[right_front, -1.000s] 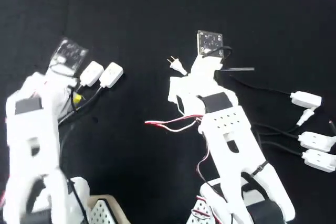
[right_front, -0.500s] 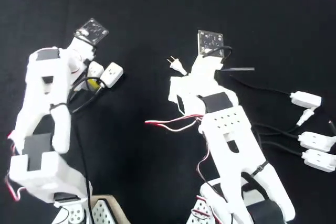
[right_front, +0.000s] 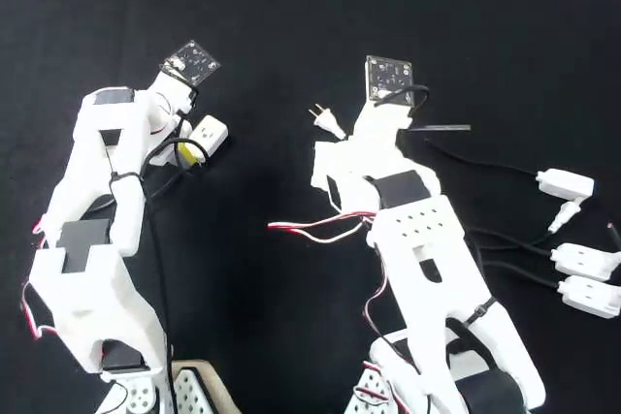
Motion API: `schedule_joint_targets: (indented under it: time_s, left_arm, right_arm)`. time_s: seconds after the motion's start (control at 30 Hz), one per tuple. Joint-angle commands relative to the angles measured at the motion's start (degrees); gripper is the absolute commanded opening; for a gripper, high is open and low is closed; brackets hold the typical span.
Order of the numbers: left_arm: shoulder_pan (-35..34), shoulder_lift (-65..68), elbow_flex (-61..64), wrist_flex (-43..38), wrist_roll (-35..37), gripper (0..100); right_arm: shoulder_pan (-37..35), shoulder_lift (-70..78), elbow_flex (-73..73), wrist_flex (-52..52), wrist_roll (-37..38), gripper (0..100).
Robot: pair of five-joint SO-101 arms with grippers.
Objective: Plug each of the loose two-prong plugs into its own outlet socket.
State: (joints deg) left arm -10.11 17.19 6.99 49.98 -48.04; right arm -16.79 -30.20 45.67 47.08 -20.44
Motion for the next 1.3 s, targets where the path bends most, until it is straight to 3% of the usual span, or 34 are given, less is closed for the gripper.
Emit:
schedule_joint_targets:
  time_s: [0.0,0.37,0.63,0.83,1.03,1.27]
  left_arm:
    - [0.6,-0.1,-2.9,-1.0,0.4,32]
    - [0.5,0.5,-2.3,-3.3,0.7,32]
    - [-0.3,10.0,-7.9,-2.8,0.6,32]
    - [-1.2,14.7,-18.2,7.2,0.6,30]
    - [-0.6,14.9,-27.3,20.6,1.3,4]
    - [-0.5,14.9,-35.6,32.1,2.8,3]
  right_arm:
    - [0.9,0.1,-2.4,-0.1,0.5,1.2]
    - [0.9,0.1,-2.3,-0.1,0.5,1.2]
    - [0.9,0.1,-2.3,-0.1,0.5,1.2]
    - [0.9,0.1,-2.3,-0.1,0.5,1.2]
    - [1.0,0.1,-2.3,-0.1,0.5,1.2]
    - [1.0,0.1,-2.3,-0.1,0.5,1.2]
